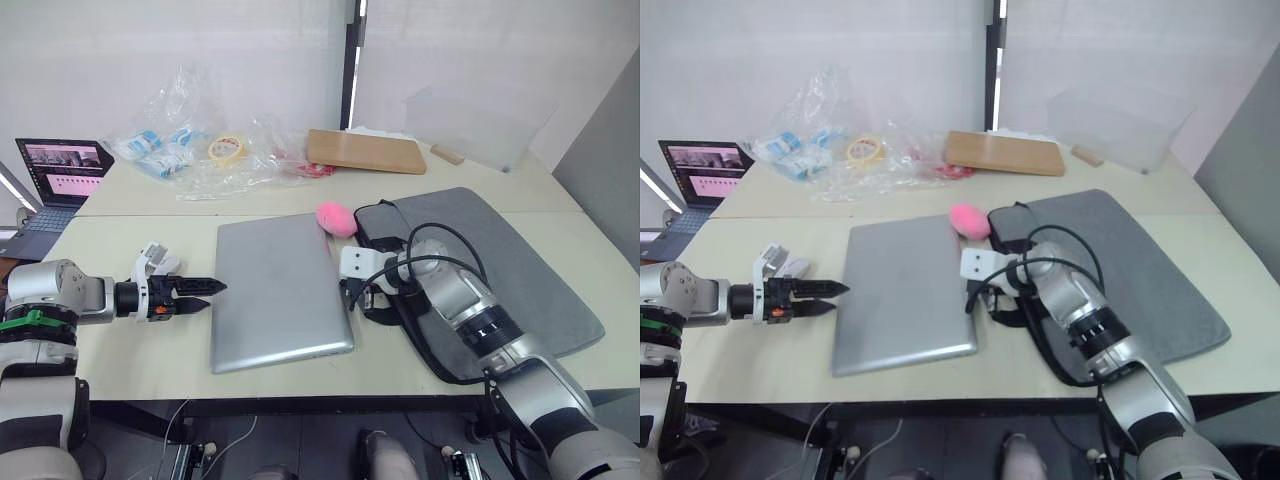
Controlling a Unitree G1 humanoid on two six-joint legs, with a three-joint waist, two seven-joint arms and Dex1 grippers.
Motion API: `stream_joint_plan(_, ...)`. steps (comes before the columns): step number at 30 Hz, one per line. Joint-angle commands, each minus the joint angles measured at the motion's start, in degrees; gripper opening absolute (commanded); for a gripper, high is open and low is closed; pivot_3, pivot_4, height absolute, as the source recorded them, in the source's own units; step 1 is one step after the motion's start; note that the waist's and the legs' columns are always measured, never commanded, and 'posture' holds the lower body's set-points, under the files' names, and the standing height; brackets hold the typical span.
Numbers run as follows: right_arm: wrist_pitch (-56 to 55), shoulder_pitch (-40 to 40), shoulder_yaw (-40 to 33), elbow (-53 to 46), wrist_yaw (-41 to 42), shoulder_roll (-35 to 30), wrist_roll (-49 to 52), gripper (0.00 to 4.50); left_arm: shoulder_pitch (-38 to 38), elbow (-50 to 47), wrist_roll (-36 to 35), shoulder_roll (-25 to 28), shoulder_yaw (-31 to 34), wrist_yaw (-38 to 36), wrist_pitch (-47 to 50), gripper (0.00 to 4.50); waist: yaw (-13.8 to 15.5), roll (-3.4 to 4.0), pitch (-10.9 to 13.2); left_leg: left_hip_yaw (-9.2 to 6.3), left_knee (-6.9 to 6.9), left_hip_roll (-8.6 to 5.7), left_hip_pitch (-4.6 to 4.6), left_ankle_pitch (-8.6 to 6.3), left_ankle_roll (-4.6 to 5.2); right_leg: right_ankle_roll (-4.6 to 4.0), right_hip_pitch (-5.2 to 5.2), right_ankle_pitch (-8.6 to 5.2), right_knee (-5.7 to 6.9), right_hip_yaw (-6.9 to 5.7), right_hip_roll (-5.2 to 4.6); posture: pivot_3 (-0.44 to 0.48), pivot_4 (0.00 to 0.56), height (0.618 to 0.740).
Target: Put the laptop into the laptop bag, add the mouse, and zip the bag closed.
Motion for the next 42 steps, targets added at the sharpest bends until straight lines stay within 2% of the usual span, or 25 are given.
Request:
stream_joint_plan(1,-1.37,-1.25,-0.31,0.58,-0.17,1.13,-0.11,0.05,-0.94,-0.28,0.83,-1.21,-1.28,-1.87,0.50,4.50,0.01,-0.01,-0.01,0.00,0.00,0.00,0.00,0.00,0.00,0.00,0.01,0.00,0.00,0.00,0.00,0.000,0.150,0.740)
stream_joint_plan(9,-2.14,-0.47,0.81,0.27,-0.82,3.75,-0.82,0.05,-0.65,-3.65,-1.72,-5.25,1.16,-2.28,6.05,4.50,0.01,-0.10,-0.06,0.01,0.01,0.00,0.05,0.00,0.01,0.01,0.03,0.01,0.06,0.09,0.00,0.000,0.150,0.740)
stream_joint_plan(20,-2.20,0.29,0.22,-0.19,-0.57,5.59,-1.37,0.05,-1.38,-5.65,-3.19,-7.40,6.92,-0.40,10.80,4.50,-0.93,-0.19,-0.10,0.01,-0.02,0.04,0.03,0.00,0.00,-0.01,-0.12,0.01,0.06,0.20,0.10,0.000,0.150,0.740)
stream_joint_plan(25,-2.77,0.35,0.07,0.70,-0.59,5.33,-1.51,0.05,-0.55,-6.52,-3.20,-7.17,7.78,0.16,10.86,4.50,-0.94,-0.20,-0.10,-0.01,-0.01,0.01,-0.01,0.00,0.00,-0.02,-0.17,0.02,0.06,0.20,0.08,0.000,0.150,0.740)
stream_joint_plan(42,-3.46,1.22,0.02,0.58,-0.35,4.66,-1.57,0.05,3.61,-11.39,-7.16,-1.13,8.31,-1.58,13.34,4.50,-1.77,-0.19,-0.10,-0.01,-0.08,0.01,-0.03,0.00,0.00,-0.03,-0.27,0.01,0.05,0.22,0.10,0.000,0.150,0.740)
